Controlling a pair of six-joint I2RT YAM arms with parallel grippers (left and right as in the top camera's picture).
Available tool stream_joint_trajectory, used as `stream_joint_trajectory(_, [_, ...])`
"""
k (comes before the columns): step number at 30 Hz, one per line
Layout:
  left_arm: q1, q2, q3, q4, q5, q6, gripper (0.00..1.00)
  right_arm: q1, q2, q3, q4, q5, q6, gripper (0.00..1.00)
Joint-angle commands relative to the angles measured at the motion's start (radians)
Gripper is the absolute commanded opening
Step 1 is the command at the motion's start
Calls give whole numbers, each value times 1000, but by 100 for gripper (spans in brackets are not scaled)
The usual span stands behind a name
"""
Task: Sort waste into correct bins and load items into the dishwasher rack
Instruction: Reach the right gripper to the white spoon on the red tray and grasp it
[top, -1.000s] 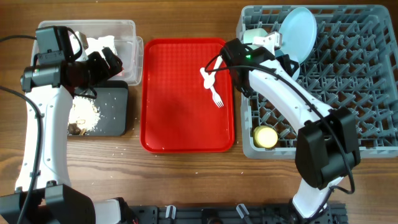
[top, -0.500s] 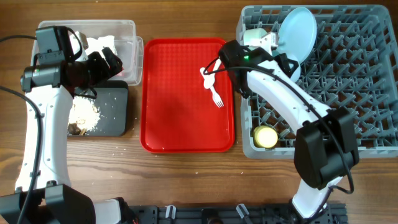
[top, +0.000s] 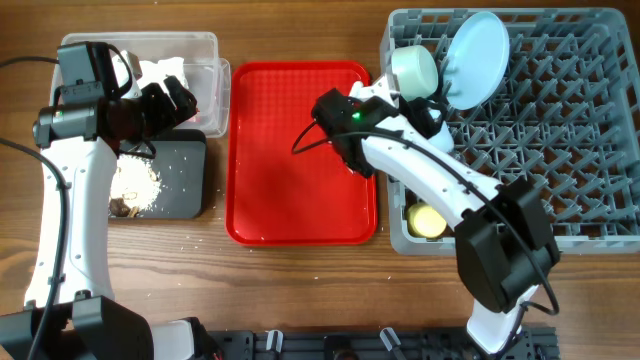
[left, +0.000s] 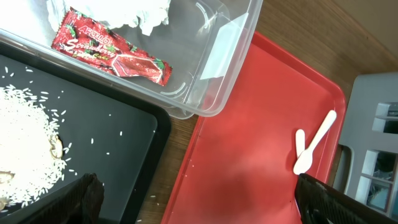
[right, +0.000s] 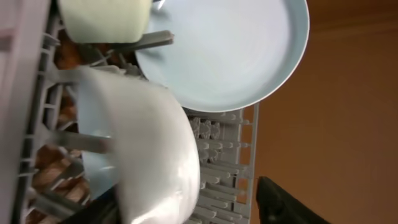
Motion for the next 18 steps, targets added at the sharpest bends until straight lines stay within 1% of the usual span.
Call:
stream_joint_trajectory(1, [5,-5,12,2,-10,10,100,15,16,5,0,-52,-27,71])
stream_joint_trajectory(3, [5,-5,12,2,-10,10,100,15,16,12,3,-85,-34,76])
stream_joint_trajectory(8, [5,-5,12,2,-10,10,100,13,12,79,10,-156,-32,82])
stream_joint_trajectory(12, [5,-5,12,2,-10,10,100,12,-2,178,47,-301,-113,85])
stream_joint_trajectory(14, [5,-5,12,2,-10,10,100,12,-9,214,92,-407,-150,86])
stream_joint_trajectory(16, [5,-5,12,2,-10,10,100,12,-10,228,138,-542,-159,86])
stream_joint_trajectory(18, [5,-5,12,2,-10,10,100,12,-10,228,202,-723,-159,86])
